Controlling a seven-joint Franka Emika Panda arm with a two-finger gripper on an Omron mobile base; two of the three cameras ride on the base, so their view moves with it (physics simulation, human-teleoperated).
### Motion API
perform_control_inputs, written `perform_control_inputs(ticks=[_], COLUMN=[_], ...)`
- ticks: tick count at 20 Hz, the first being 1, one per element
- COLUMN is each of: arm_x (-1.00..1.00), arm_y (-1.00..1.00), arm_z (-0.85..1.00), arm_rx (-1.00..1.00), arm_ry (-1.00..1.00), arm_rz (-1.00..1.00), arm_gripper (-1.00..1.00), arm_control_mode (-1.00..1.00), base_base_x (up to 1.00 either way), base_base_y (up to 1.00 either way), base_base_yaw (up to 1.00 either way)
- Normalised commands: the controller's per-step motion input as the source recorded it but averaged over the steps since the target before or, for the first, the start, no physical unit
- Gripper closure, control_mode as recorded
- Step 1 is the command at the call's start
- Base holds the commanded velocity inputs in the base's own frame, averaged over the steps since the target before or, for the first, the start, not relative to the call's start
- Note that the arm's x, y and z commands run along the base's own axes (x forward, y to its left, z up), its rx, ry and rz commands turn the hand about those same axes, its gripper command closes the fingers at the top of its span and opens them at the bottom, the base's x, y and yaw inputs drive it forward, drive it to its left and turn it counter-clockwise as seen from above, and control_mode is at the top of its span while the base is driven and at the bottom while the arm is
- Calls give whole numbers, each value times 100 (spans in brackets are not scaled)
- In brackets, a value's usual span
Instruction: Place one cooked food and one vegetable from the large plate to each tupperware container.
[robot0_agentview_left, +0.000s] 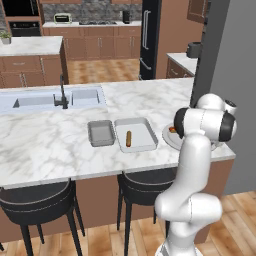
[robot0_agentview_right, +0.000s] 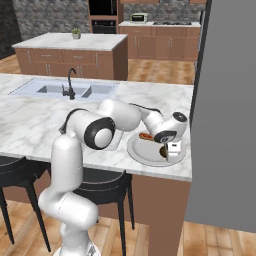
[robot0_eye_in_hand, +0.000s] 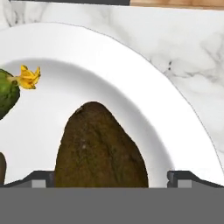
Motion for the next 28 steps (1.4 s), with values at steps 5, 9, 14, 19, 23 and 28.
perform_control_inputs(ticks=[5, 9, 14, 19, 23, 28], arm_x=[0, -28, -54, -29, -13, -10], arm_y=[45, -1, -3, 14, 22, 64], arm_z=[-23, -7, 45, 100, 100, 100], arm_rx=[0, 0, -1, -4, 0, 0], arm_ry=[-17, -27, -14, 0, 1, 0], arm_rz=[-3, -2, -4, 0, 0, 8], arm_gripper=[100, 100, 100, 100, 100, 100], arm_control_mode=[-100, -100, -100, -100, -100, -100], base_base_x=[0, 0, 0, 0, 0, 0], base_base_y=[0, 0, 0, 0, 0, 0], base_base_yaw=[0, 0, 0, 0, 0, 0])
